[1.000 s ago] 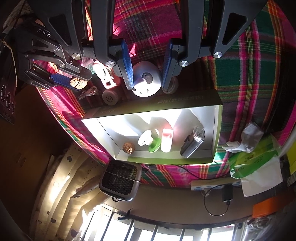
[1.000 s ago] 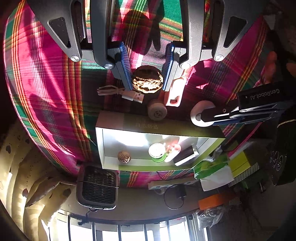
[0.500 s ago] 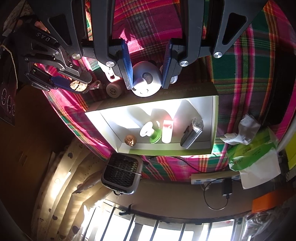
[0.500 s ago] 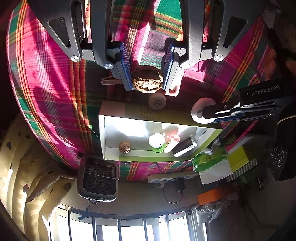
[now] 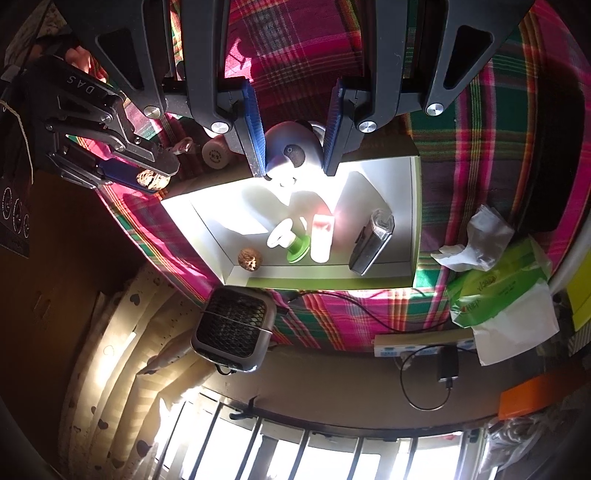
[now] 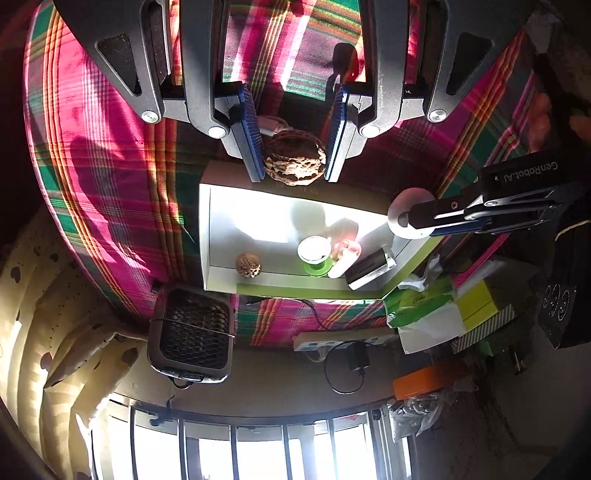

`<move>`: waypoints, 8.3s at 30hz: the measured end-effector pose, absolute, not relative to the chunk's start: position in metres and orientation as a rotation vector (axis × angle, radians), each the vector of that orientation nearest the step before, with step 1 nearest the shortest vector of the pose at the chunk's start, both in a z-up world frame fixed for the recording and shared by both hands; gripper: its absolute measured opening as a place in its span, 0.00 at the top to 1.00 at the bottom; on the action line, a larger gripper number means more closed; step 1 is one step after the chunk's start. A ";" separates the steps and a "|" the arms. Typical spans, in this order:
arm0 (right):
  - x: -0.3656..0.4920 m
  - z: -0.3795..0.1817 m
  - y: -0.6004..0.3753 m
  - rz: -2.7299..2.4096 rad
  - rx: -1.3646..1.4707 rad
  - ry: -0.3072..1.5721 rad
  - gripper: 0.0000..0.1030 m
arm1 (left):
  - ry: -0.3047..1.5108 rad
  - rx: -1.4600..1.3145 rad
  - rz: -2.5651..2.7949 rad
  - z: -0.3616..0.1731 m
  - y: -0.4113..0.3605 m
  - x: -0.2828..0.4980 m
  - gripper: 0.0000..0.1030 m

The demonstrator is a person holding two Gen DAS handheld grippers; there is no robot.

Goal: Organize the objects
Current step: 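Carry the white disc with the left tool while the right tool carries the walnut over the box, then open the left tool releasing the disc while the right tool releases the walnut in the box, then move the left tool to the small white oval while the right tool approaches the white-and-pink clip, then grasp the white oval with the left tool while the right tool grasps the white-and-pink clip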

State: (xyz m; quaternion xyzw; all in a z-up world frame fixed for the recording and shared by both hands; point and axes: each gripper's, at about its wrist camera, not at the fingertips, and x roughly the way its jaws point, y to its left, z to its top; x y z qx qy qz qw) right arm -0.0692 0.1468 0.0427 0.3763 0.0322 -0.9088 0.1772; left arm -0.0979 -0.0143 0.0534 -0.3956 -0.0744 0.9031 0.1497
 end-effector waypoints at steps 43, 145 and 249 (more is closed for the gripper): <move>-0.188 0.040 0.134 -2.538 1.156 0.087 0.67 | -0.280 -1.230 2.618 0.032 -0.038 -0.157 0.73; -0.155 0.043 0.131 -2.572 1.155 0.039 0.61 | -0.052 -1.159 2.662 0.053 -0.012 -0.123 0.66; -0.054 -0.001 0.111 -2.470 1.184 0.177 0.82 | -0.165 -1.227 2.527 0.015 -0.016 -0.102 0.82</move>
